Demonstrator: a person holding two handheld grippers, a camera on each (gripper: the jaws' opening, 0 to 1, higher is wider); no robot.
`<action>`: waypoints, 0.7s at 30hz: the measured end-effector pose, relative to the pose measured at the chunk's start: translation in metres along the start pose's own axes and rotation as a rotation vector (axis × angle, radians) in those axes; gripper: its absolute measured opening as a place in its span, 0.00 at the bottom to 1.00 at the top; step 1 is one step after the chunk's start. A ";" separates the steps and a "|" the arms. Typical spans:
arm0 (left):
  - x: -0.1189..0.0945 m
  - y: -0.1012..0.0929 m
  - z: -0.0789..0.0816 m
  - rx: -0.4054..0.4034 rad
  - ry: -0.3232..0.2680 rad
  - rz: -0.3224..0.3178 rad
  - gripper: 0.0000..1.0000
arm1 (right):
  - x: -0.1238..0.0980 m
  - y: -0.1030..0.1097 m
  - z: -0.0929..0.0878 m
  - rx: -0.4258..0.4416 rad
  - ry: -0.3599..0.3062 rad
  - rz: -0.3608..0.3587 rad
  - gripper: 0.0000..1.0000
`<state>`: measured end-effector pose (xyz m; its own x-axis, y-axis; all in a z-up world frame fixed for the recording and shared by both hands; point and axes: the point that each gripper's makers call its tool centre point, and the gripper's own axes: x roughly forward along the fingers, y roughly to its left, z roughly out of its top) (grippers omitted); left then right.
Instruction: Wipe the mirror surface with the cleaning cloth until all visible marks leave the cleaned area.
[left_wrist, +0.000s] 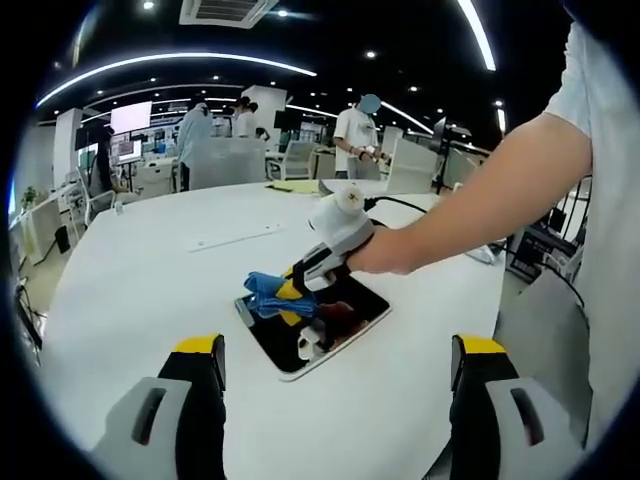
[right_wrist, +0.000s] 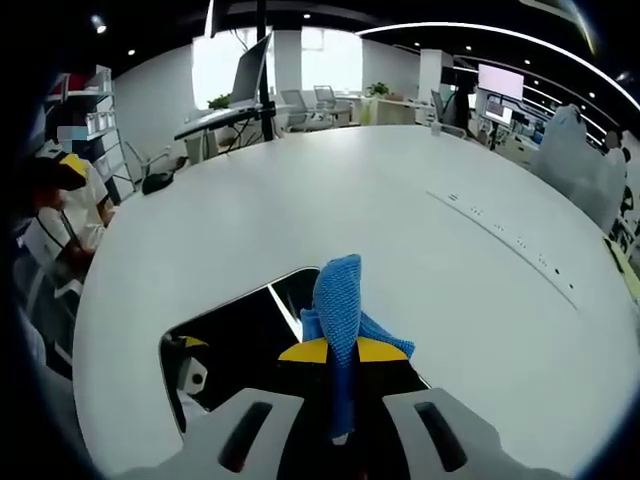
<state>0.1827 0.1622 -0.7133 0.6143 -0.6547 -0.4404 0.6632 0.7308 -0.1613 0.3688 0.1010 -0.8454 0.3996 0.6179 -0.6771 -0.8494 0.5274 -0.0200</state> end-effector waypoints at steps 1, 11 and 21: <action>0.000 0.000 0.000 0.002 0.000 0.000 0.94 | -0.001 -0.001 -0.001 0.000 0.001 -0.001 0.02; 0.000 0.000 0.004 0.014 0.000 0.001 0.94 | -0.013 -0.008 -0.012 0.009 0.001 -0.012 0.02; 0.003 -0.004 0.007 0.034 0.003 -0.010 0.94 | -0.025 -0.016 -0.024 0.017 0.009 -0.030 0.02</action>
<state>0.1848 0.1557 -0.7078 0.6065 -0.6610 -0.4418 0.6832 0.7175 -0.1356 0.3639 0.0634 -0.8453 0.4214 0.5965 -0.6831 -0.8310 0.5555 -0.0276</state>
